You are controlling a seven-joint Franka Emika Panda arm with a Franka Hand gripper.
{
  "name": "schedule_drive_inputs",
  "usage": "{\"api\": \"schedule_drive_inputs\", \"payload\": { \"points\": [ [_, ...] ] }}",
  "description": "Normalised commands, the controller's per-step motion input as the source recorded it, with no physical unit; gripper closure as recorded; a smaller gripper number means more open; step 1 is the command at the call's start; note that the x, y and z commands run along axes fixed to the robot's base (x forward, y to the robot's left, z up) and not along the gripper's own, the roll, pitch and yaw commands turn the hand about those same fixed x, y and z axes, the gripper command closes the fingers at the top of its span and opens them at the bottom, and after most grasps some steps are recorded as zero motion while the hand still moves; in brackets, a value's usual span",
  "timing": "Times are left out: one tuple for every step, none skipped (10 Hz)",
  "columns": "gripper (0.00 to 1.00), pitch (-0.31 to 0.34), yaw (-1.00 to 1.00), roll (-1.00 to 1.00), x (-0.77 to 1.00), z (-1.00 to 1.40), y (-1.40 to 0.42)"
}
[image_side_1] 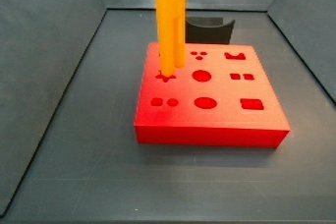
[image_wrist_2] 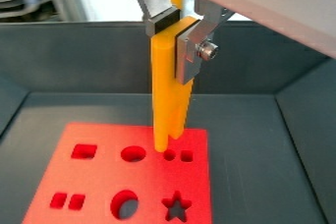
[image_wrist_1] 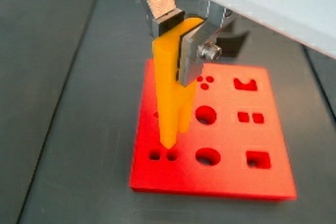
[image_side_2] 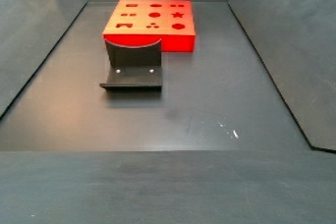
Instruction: Insert the square-circle object.
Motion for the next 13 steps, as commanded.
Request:
{"api": "schedule_drive_inputs", "payload": {
  "points": [
    [1.0,0.0,-0.97,0.08,0.0,0.0,-0.15],
    [1.0,0.011,-1.0,0.12,-0.05,0.0,-0.01],
    [1.0,0.0,-1.0,0.07,-0.01,0.0,0.0],
    [1.0,0.0,-1.0,0.07,0.0,0.0,0.0],
    [1.0,0.0,-1.0,0.05,0.0,-0.04,0.0],
    [1.0,-0.004,-0.75,0.12,0.34,-0.21,0.0],
    [1.0,-0.066,-0.83,0.22,0.19,-0.44,-0.13],
    [1.0,-0.037,-0.81,0.32,0.14,-0.45,-0.05],
    [1.0,-0.031,-0.8,0.32,0.13,-0.41,-0.05],
    [1.0,-0.01,-0.82,0.28,0.08,-0.33,-0.06],
    [1.0,0.026,-0.65,0.25,0.03,0.0,-0.08],
    [1.0,0.091,-0.25,0.11,0.07,0.07,-0.05],
    [1.0,0.069,-0.01,0.0,0.13,0.0,0.0]
  ]
}}
